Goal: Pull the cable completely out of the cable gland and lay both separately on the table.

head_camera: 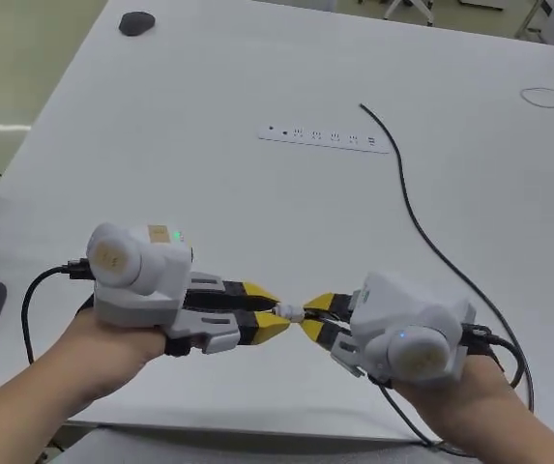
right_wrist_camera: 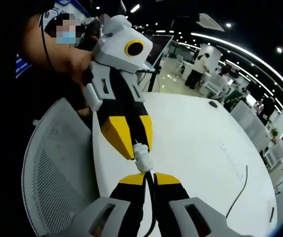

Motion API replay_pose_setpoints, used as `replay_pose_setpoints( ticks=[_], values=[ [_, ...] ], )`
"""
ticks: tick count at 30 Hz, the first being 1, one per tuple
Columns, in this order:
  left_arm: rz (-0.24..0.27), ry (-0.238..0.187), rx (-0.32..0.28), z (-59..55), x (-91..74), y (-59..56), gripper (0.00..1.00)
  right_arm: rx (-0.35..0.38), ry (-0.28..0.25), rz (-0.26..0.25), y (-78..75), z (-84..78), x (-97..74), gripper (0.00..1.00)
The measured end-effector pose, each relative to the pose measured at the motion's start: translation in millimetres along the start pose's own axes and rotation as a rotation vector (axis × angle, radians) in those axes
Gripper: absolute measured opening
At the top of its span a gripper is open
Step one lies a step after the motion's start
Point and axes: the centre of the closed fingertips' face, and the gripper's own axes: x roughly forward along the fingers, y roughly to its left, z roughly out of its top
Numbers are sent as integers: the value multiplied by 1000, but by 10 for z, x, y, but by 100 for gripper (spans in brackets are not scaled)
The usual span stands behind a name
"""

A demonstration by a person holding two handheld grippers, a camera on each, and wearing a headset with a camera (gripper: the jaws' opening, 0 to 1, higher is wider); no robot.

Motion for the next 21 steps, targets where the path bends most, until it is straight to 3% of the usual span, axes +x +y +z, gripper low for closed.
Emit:
replay_pose_setpoints(
  ticks=[9,21],
  values=[
    [4,-3,25,1,-1,-15,15,43,-13,-19,-18,-8,-10,0],
    [14,-14,37,33,-4,3,15,251,-28,-30,-121,-155,-23,0]
  ],
)
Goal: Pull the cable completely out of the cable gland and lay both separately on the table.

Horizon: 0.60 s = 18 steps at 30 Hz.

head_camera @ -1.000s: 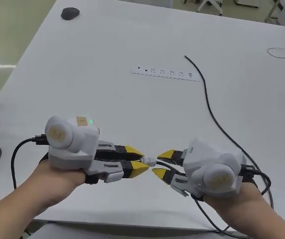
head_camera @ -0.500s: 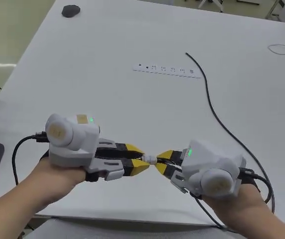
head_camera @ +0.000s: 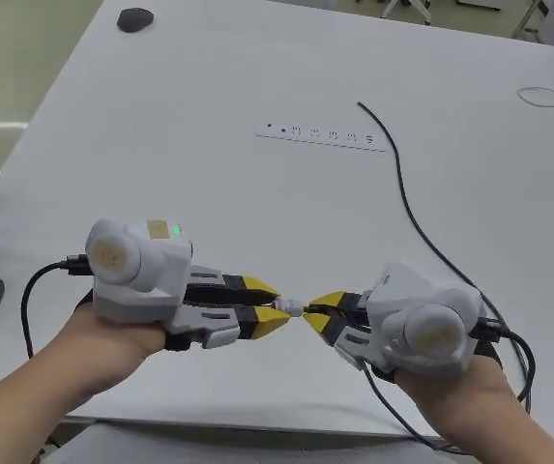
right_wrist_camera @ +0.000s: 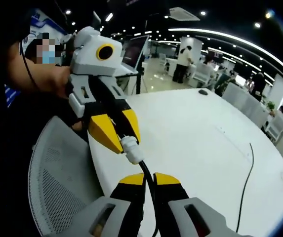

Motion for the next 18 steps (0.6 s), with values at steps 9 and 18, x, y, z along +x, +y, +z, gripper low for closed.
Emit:
replay_pose_setpoints(
  ticks=[9,18],
  values=[
    [2,2,12,-3,-29,12,15,226,46,-45,-184,-360,-49,0],
    [-4,-4,15,15,-17,-8,15,587,98,-66,-311,-806,-67,1]
  ],
)
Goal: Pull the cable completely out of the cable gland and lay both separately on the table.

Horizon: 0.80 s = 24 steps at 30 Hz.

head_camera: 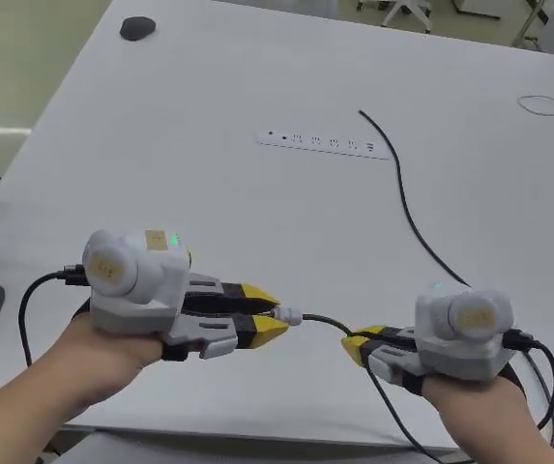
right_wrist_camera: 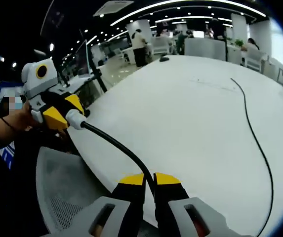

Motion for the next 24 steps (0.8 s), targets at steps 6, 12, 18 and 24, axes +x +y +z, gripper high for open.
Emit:
replay_pose_setpoints(
  ticks=[6,12,18,24],
  values=[
    [1,2,4,10,-6,-2,15,147,34,10,-112,-194,58,1],
    [2,2,-4,-5,-3,-4,15,184,36,31,-78,-222,80,2],
    [6,0,-3,16,-19,17,15,119,35,45,-50,-222,91,2],
    [7,-4,-4,37,-28,20,15,90,14,48,-35,-223,84,3]
  ],
)
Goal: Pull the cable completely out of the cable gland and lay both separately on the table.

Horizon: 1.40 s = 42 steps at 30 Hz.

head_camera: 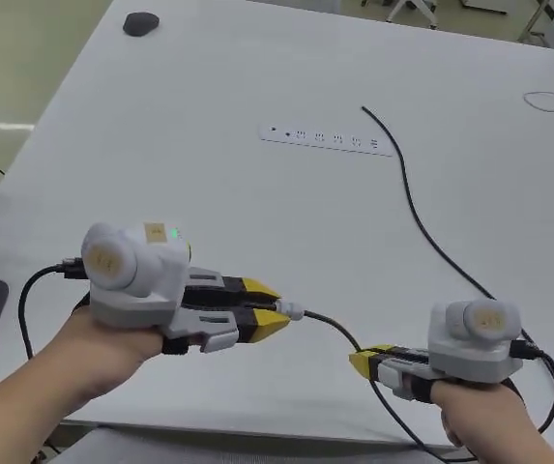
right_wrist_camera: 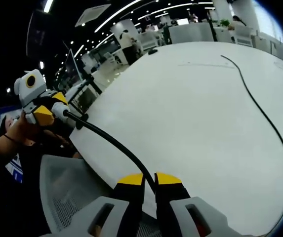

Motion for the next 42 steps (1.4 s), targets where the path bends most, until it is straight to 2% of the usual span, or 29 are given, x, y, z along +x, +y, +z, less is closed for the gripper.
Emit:
replay_pose_setpoints(
  ticks=[2,8,10,11,12,13,15,18,20,21,22,24,26,29,31,33,35,40,42],
  values=[
    [-2,-3,-20,2,-5,2,15,5,-2,0,-1,4,-5,3],
    [-1,-9,-23,2,-9,10,15,22,-15,9,-20,12,-32,5],
    [-1,-10,-24,3,-11,13,15,20,-18,16,-15,19,-55,8],
    [-2,-8,-28,-3,-10,13,15,9,-26,44,30,46,-66,13],
    [-1,-4,-28,-14,-11,14,15,-21,-27,63,65,67,-81,20],
    [4,0,-25,-23,-16,18,15,-86,-55,64,77,142,-113,25],
    [3,-1,-29,-30,-25,14,15,-172,-86,75,143,262,-187,32],
    [-1,-1,-34,-48,-29,5,15,-279,-120,79,240,420,-275,37],
    [-1,6,-37,-74,-25,2,15,-438,-124,72,365,540,-331,38],
    [-2,7,-37,-78,-20,-3,15,-472,-122,71,392,554,-335,39],
    [-3,6,-38,-76,-19,-5,15,-544,-111,75,468,574,-335,39],
    [-4,4,-38,-71,-18,-7,15,-646,-95,78,573,597,-311,38],
    [-4,4,-37,-62,-17,-6,15,-698,-78,87,675,597,-263,37],
    [-4,4,-35,-55,-14,1,15,-787,-84,88,812,621,-202,34],
    [-6,5,-30,-58,-8,-3,14,-785,-87,97,894,615,-146,31],
    [-8,8,-29,-64,0,-8,14,-818,-83,104,961,596,-99,29],
    [-9,6,-28,-62,3,-12,14,-832,-79,104,994,584,-52,21],
    [-6,6,-31,-66,1,-8,15,-857,-66,103,1008,543,9,14],
    [-7,5,-32,-65,-1,-9,15,-862,-70,100,1004,558,1,6]
  ],
)
